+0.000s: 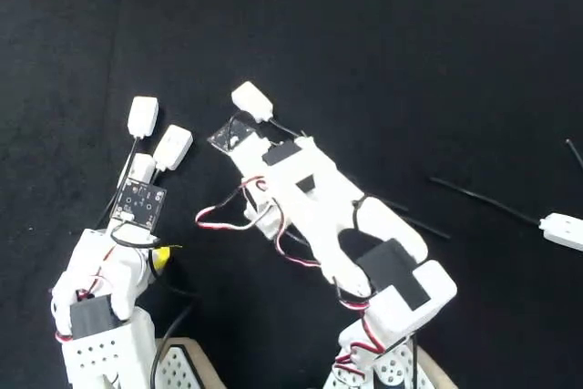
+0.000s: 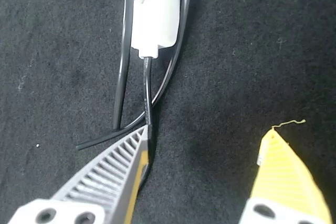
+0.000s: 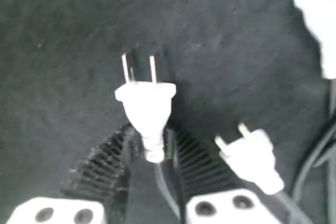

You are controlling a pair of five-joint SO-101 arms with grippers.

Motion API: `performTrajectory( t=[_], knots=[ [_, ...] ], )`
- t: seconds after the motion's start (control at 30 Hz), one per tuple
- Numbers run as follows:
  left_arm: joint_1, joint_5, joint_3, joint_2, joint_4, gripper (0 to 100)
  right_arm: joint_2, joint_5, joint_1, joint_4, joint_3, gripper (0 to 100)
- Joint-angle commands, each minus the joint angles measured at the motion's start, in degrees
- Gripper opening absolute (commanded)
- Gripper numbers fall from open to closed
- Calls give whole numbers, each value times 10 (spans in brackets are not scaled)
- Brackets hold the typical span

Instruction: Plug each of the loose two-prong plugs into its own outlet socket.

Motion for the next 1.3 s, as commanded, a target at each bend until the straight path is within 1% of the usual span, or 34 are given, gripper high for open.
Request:
performTrajectory(
  t=[0.0,0.07,0.17,0.23,0.27,0.43,0.53,0.63,0.77,0.9,0.97,1.03,1.17,1.2,1.27],
  knots=[
    [0,-5,11,-1,-3,328,0,59,1,73,-43,12],
    [0,-5,11,-1,-3,328,0,112,7,114,-73,12],
    [0,-5,11,-1,-3,328,0,171,27,167,-130,12],
    [0,-5,11,-1,-3,328,0,252,45,200,-172,12],
    [0,-5,11,-1,-3,328,0,292,56,215,-201,12],
    [0,-5,11,-1,-3,328,14,424,108,292,-380,12],
    [0,-5,11,-1,-3,328,55,495,124,302,-458,12],
    [0,-5,11,-1,-3,328,117,526,121,302,-486,12],
    [0,-5,11,-1,-3,328,190,583,84,308,-497,12],
    [0,-5,11,-1,-3,328,233,585,36,308,-503,12],
    [0,-5,11,-1,-3,328,240,585,25,307,-503,22],
    [0,-5,11,-1,-3,328,241,582,27,306,-503,86],
    [0,-5,11,-1,-3,328,237,582,39,318,-505,318],
    [0,-5,11,-1,-3,328,230,582,39,326,-503,359],
    [0,-5,11,-1,-3,328,208,582,36,342,-502,376]
  ],
)
